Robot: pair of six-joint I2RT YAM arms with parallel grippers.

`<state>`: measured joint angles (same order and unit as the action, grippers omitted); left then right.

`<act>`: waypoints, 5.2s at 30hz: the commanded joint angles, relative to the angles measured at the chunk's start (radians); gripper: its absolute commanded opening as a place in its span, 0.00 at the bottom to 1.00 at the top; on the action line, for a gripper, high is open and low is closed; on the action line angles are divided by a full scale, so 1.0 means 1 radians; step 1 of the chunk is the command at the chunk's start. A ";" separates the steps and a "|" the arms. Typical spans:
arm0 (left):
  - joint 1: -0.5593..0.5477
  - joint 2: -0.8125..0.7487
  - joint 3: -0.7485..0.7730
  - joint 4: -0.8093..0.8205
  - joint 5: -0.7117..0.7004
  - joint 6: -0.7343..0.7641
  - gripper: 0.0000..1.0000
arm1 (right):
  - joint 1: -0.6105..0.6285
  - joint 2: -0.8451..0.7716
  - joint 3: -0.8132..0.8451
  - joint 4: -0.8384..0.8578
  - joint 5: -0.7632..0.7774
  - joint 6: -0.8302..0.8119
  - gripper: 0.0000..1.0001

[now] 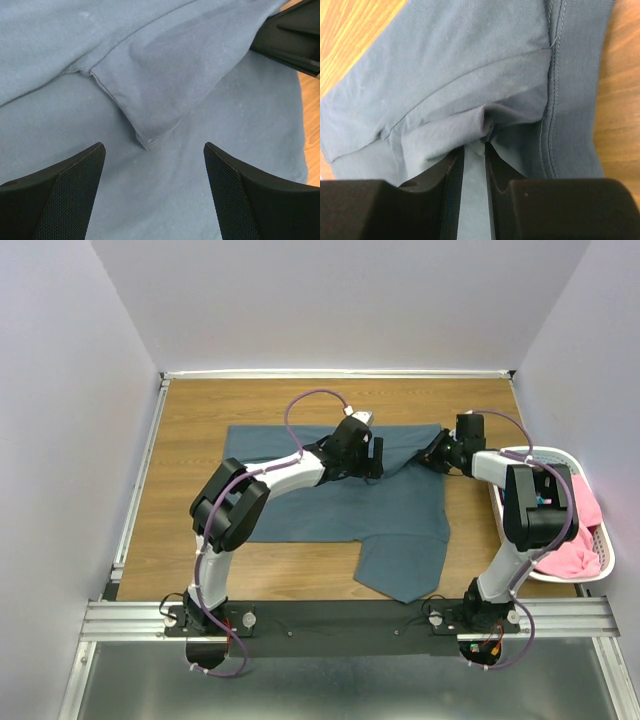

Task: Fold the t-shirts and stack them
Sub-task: Fold the tshirt

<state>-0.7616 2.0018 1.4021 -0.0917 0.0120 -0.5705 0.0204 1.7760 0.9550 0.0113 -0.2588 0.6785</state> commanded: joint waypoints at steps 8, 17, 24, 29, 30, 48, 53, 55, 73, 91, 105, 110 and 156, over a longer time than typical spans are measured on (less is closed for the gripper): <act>-0.016 0.049 0.040 0.007 0.013 -0.011 0.86 | 0.000 0.054 -0.027 0.082 0.029 0.041 0.31; -0.030 0.078 0.061 0.007 0.017 -0.019 0.82 | 0.000 0.069 -0.042 0.105 0.015 0.053 0.31; -0.033 0.091 0.072 0.004 0.003 -0.026 0.80 | 0.000 0.039 -0.065 0.105 0.012 0.073 0.29; -0.036 0.100 0.077 0.001 0.003 -0.029 0.80 | 0.000 0.042 -0.087 0.104 0.033 0.092 0.37; -0.036 0.100 0.077 0.001 0.003 -0.029 0.80 | -0.002 0.045 -0.088 0.102 0.030 0.096 0.38; -0.047 0.127 0.117 -0.003 0.000 -0.029 0.34 | 0.000 0.005 -0.070 0.092 0.012 0.072 0.00; -0.047 0.123 0.117 -0.009 -0.004 -0.031 0.21 | -0.002 -0.041 -0.061 0.058 0.012 0.043 0.00; -0.047 0.120 0.115 -0.016 -0.033 -0.031 0.15 | 0.000 -0.058 -0.053 0.023 0.013 0.027 0.00; -0.047 0.037 0.020 -0.031 -0.044 -0.060 0.67 | -0.011 -0.242 0.007 -0.366 -0.048 -0.151 0.01; -0.047 0.095 0.066 -0.011 -0.014 -0.069 0.48 | -0.016 -0.299 -0.044 -0.410 -0.025 -0.189 0.00; -0.047 0.140 0.107 -0.095 -0.044 -0.106 0.47 | -0.016 -0.299 -0.027 -0.410 -0.019 -0.191 0.00; -0.047 0.143 0.118 -0.112 -0.069 -0.108 0.49 | -0.016 -0.296 -0.030 -0.410 -0.019 -0.191 0.01; -0.042 0.098 0.173 -0.329 0.043 -0.017 0.10 | -0.016 -0.276 -0.099 -0.505 0.118 -0.223 0.03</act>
<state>-0.8043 2.1410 1.5818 -0.4000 0.0002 -0.5934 0.0113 1.4872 0.8692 -0.4694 -0.2008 0.4690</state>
